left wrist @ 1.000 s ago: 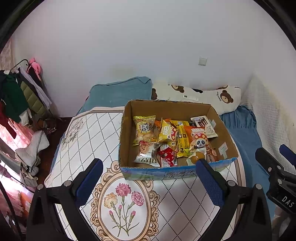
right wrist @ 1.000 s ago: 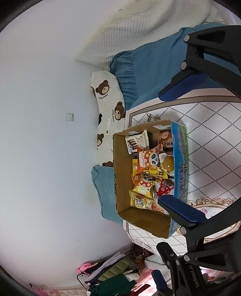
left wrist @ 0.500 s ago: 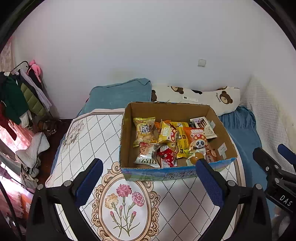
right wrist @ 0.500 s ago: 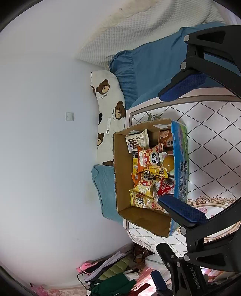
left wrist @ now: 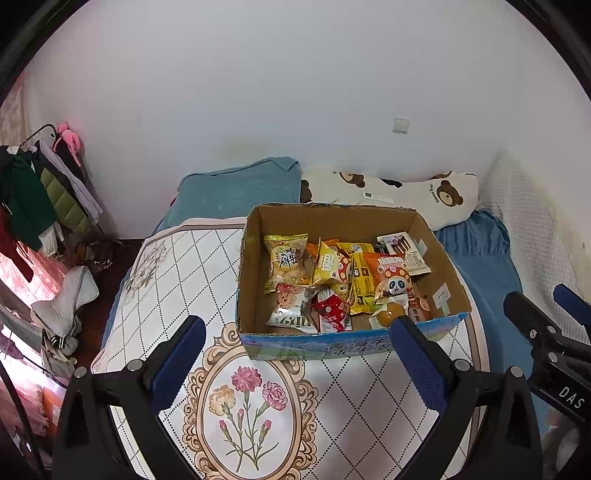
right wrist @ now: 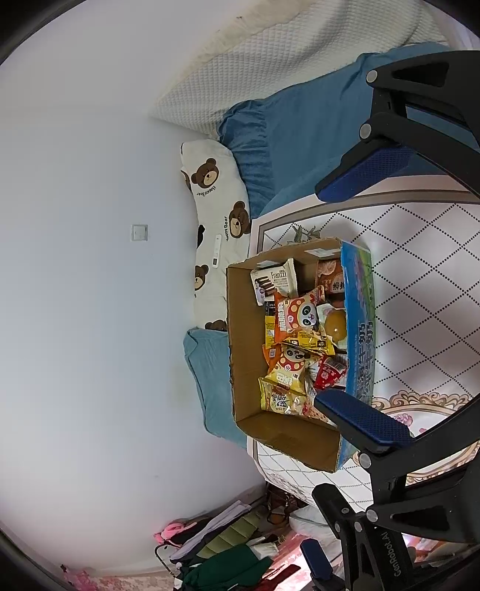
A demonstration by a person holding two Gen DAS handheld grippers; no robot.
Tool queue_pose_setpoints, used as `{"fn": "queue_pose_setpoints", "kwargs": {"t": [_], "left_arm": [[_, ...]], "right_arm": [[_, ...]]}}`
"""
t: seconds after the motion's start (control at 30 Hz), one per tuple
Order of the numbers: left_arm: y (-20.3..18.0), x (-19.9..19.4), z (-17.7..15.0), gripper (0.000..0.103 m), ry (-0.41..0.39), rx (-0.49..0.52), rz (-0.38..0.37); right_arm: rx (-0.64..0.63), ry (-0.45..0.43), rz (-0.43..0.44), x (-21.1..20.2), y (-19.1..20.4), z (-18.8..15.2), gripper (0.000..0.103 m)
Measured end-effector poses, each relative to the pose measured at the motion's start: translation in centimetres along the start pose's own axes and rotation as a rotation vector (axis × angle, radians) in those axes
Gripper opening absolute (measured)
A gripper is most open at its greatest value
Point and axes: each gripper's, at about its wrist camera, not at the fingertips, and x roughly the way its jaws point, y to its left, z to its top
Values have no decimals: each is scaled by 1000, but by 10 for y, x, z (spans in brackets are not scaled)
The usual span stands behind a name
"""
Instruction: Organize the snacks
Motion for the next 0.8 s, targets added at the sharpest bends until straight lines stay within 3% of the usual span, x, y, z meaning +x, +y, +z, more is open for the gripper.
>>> {"fn": "queue_pose_setpoints", "kwargs": {"t": [0.8], "left_arm": [[2, -4, 0, 102, -7, 12, -5]], "right_arm": [[0, -4, 12, -3, -3, 4, 103]]}}
